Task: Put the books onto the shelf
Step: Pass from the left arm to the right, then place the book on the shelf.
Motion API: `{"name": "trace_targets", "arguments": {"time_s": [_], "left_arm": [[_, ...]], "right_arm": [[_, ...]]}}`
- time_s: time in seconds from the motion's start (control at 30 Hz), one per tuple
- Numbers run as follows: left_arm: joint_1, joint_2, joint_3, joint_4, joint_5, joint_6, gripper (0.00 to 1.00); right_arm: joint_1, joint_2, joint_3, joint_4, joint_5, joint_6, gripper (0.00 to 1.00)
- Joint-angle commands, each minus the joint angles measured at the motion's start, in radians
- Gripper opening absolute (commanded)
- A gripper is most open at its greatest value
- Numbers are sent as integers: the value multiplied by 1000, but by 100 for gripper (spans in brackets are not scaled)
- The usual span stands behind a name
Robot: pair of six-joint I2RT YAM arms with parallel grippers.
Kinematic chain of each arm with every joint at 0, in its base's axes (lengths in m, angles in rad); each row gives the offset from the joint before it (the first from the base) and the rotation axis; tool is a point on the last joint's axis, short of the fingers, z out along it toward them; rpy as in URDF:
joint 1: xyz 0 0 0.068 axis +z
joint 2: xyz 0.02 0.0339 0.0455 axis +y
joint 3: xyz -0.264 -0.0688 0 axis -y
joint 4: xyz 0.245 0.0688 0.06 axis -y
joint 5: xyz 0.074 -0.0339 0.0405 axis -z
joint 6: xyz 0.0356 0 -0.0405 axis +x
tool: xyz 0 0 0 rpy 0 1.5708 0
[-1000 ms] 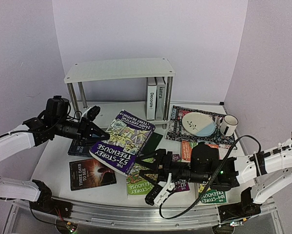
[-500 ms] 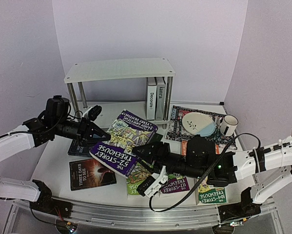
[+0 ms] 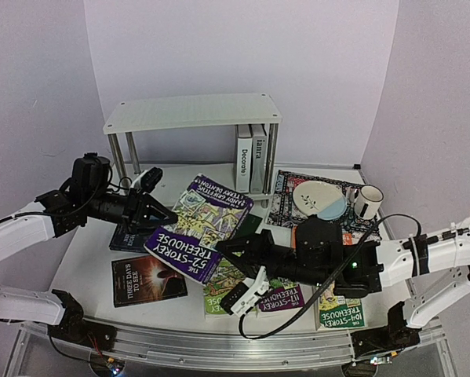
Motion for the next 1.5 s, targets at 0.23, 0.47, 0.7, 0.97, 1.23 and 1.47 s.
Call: {"name": "trace_targets", "arguments": {"time_s": [0.23,0.47,0.7,0.97,1.23,1.47], "left_arm": [[-1,-149,138,-118,-378,171,100],[-2,-355,177,-234,-825,210,100],[-1,-442,155,-236,-882,214,100],[-1,-429,166,-238,-869,226,100],[-1,-458,182,-238,-886,236,100],[-1,-448,166,-238,-860,224,100]], "right_arm": [[-1,52,177,12,228,42,0],[-32,89,286,12,269,74,0],[-114,166,492,12,261,103,0],[-254,308,791,12,213,154,0],[-395,507,1105,10,244,189,0],[-474,603,1191,-114,258,220,0]]}}
